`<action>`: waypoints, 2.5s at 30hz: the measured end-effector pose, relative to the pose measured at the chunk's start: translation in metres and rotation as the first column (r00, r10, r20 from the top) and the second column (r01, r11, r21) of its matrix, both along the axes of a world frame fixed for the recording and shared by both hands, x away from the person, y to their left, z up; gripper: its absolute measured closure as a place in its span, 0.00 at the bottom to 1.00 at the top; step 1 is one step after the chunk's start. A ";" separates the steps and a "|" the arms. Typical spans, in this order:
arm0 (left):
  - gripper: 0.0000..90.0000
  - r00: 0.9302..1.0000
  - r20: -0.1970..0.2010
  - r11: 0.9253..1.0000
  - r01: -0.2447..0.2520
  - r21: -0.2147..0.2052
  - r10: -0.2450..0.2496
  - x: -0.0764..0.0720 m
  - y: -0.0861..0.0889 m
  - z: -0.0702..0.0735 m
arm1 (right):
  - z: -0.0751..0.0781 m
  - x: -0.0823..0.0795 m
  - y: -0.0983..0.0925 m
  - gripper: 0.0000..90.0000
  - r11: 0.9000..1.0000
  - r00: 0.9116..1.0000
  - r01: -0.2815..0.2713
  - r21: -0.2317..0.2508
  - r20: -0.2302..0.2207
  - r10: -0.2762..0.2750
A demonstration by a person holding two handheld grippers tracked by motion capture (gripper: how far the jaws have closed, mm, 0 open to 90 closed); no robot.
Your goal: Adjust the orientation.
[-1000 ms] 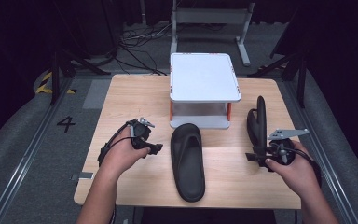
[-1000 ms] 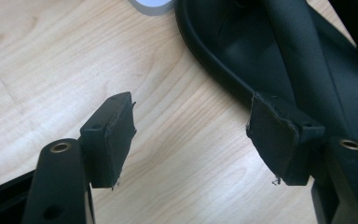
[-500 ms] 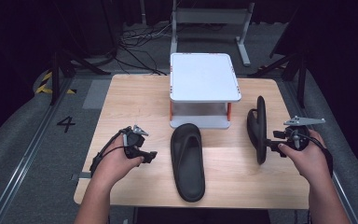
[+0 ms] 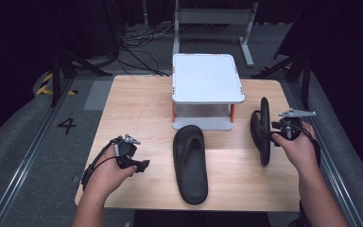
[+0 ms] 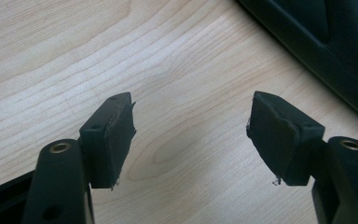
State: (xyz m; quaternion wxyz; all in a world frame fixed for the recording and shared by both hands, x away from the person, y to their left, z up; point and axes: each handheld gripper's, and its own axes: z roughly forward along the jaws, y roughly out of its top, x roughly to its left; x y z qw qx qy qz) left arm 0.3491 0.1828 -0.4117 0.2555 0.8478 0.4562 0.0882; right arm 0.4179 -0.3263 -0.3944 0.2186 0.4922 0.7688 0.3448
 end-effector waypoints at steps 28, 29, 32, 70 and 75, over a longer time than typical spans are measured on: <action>0.36 0.990 0.002 0.990 0.138 -0.005 -0.138 0.033 -0.047 0.000 | -0.019 -0.030 -0.070 0.60 0.988 0.983 0.140 0.070 -0.129 -0.130; 0.36 0.990 0.002 0.990 0.141 -0.005 -0.141 0.034 -0.047 0.000 | -0.019 -0.030 -0.070 0.60 0.988 0.983 0.140 0.070 -0.129 -0.130; 0.36 0.990 0.001 0.990 0.141 -0.006 -0.141 0.035 -0.048 0.001 | -0.023 -0.030 -0.073 0.59 0.985 0.980 0.158 0.063 -0.132 -0.149; 0.35 0.992 0.000 0.992 0.127 -0.007 -0.127 0.034 -0.043 0.001 | -0.017 -0.036 -0.042 0.92 0.990 0.987 0.127 -0.068 -0.090 -0.133; 0.35 0.989 -0.001 0.989 0.147 -0.005 -0.147 0.036 -0.049 0.002 | -0.011 -0.048 -0.010 0.92 0.997 0.997 0.014 -0.079 -0.080 -0.021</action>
